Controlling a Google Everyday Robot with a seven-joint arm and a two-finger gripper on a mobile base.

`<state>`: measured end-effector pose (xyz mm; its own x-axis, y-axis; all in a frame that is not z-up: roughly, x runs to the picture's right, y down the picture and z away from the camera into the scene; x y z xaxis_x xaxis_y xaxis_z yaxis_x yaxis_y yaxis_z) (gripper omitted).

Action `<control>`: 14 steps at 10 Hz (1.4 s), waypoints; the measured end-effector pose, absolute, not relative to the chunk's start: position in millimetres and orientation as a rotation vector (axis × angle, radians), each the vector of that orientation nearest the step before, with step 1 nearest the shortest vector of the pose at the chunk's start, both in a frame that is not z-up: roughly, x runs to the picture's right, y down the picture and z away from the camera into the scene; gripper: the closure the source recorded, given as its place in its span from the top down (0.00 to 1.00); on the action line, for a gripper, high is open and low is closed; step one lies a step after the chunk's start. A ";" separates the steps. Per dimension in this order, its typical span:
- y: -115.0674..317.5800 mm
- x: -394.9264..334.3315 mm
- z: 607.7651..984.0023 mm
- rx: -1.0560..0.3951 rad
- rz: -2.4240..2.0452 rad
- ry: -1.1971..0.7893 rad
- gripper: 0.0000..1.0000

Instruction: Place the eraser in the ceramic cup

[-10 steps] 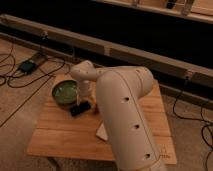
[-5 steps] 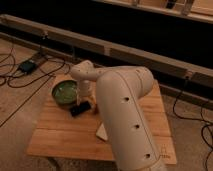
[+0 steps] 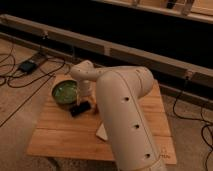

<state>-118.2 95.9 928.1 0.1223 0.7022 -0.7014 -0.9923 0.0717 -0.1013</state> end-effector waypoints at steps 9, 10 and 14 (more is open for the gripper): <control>96.0 -116.9 928.3 -0.656 1.375 0.554 0.80; 95.9 -115.1 928.6 -0.653 1.375 0.555 0.80; 72.1 -124.8 891.8 -0.626 1.380 0.520 0.80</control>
